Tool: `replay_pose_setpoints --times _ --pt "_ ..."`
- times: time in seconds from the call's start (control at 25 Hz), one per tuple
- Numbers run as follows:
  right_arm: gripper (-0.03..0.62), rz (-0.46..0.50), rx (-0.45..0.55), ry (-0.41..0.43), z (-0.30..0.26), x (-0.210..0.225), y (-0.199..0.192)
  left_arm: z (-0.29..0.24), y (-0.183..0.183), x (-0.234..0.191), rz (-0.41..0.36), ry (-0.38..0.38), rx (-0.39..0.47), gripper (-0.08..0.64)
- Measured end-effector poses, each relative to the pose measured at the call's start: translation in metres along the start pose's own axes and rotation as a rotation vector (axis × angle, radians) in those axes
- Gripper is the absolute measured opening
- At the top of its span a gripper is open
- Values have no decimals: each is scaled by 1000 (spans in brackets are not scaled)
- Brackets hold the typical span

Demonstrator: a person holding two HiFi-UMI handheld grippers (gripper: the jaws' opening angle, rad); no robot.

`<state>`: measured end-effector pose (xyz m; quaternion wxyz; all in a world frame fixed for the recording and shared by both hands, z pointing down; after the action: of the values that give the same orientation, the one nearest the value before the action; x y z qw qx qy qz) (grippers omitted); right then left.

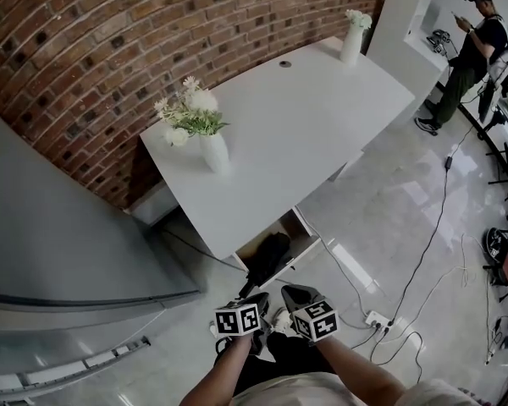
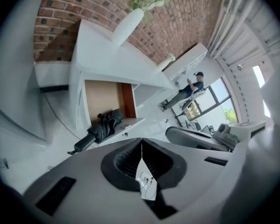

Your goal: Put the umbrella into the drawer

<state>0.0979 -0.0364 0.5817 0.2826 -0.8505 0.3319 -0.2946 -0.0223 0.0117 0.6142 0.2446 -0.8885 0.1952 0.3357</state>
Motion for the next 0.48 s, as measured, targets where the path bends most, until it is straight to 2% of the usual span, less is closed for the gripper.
replay_pose_setpoints --times 0.24,0.48 --pt "15 19 3 64 16 -13 6 17 11 40 -46 -158 110 8" --pt "15 28 1 76 25 -11 10 19 9 52 -72 -178 130 6"
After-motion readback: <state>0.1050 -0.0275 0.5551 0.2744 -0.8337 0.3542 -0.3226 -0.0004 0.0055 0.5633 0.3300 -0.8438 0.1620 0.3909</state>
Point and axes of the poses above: the fingertips, and each gripper's own axes: z backward along the fingers, x to its right, y out of its top, the point moved 7 cm from there along z, backward along the fingers, and after that the axes turned 2 degrees about z, right-handed, at the moved point
